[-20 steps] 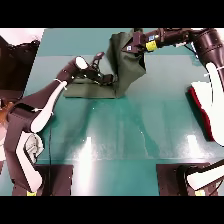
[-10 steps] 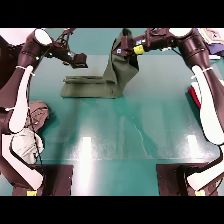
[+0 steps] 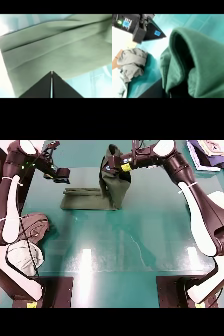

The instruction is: Fold the shirts.

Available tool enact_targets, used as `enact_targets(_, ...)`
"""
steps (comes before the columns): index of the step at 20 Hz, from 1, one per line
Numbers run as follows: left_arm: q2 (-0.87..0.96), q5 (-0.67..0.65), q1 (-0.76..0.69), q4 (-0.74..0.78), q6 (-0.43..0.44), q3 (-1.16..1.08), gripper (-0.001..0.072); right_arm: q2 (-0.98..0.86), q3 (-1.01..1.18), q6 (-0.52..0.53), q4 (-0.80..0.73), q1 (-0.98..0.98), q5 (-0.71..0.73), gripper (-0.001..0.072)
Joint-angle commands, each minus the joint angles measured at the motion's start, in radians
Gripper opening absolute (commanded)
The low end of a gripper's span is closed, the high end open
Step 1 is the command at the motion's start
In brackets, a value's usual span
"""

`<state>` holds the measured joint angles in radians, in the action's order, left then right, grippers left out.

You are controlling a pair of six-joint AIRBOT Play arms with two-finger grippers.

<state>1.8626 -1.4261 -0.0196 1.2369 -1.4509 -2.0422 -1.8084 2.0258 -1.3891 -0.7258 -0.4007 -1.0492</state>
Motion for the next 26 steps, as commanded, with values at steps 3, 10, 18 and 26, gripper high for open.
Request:
enact_targets(3,0.0,-0.033,0.033,0.019,-0.017,-0.001,0.0024,-0.039,0.0,0.067,0.002,-0.055,0.123,0.0018)
enact_targets(10,-0.009,-0.034,0.033,-0.01,-0.018,-0.001,0.0024,-0.215,0.032,0.311,0.298,-0.226,0.401,0.054)
enact_targets(18,-0.13,-0.01,0.087,0.013,-0.008,0.0,0.0025,-0.079,-0.106,0.421,0.409,-0.113,0.311,0.0621)
enact_targets(26,-0.136,-0.068,0.1,-0.07,-0.008,0.003,0.0025,-0.014,-0.388,0.154,0.173,0.234,-0.006,0.0625)
